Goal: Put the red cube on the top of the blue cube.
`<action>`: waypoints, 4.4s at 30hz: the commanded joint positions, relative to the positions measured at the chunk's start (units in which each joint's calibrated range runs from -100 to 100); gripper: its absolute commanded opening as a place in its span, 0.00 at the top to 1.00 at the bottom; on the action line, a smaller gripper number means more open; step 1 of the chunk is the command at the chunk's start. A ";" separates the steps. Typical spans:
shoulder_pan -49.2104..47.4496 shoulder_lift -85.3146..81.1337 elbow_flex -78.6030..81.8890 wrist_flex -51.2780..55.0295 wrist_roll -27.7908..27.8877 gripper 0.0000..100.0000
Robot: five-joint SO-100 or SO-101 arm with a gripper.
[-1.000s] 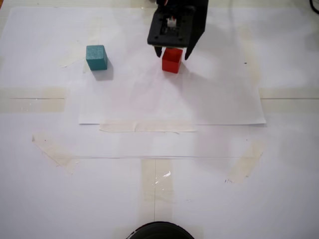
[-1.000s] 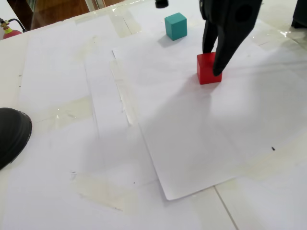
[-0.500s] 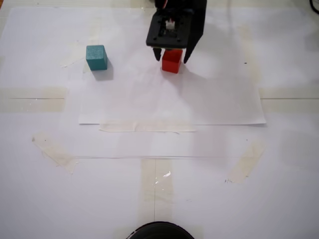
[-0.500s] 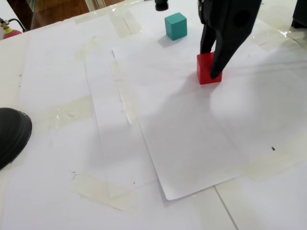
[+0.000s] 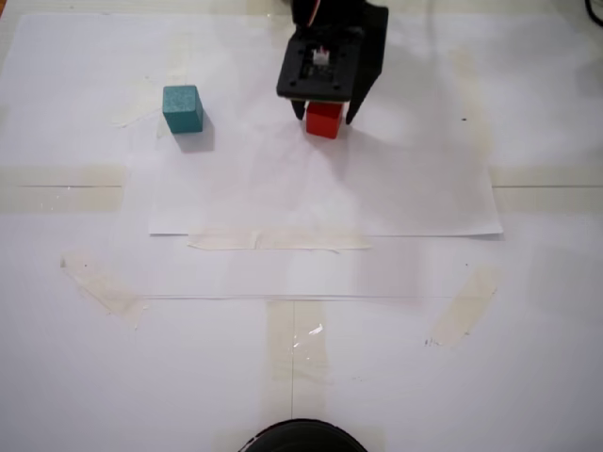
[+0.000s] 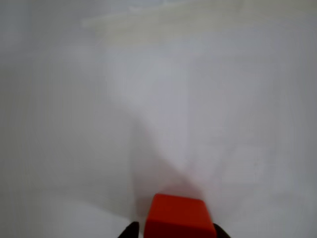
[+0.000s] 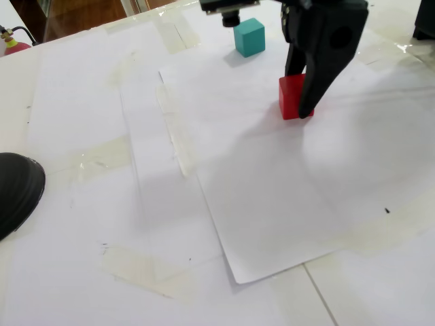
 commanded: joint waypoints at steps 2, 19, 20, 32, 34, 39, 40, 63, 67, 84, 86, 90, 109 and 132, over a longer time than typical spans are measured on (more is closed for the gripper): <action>0.69 -0.23 0.22 -0.87 0.44 0.86; 1.22 -1.52 0.49 0.68 1.61 0.93; 1.60 -1.69 0.04 1.57 1.95 0.93; 7.80 -1.78 -9.40 11.28 10.94 0.93; 9.32 -1.78 -10.76 12.99 12.16 0.93; 13.56 -1.69 -15.12 18.29 14.70 0.93; 14.47 -1.61 -15.76 18.86 15.24 0.93; 26.80 0.88 -26.02 21.22 22.86 0.93; 27.18 3.11 -30.46 22.36 23.54 0.93; 31.88 9.89 -37.73 22.53 27.94 0.93; 32.18 9.89 -37.82 22.53 28.23 0.93; 32.56 9.81 -37.82 22.53 28.62 0.93; 33.24 11.70 -36.55 20.98 29.26 0.93; 33.39 12.47 -31.01 18.94 28.77 0.93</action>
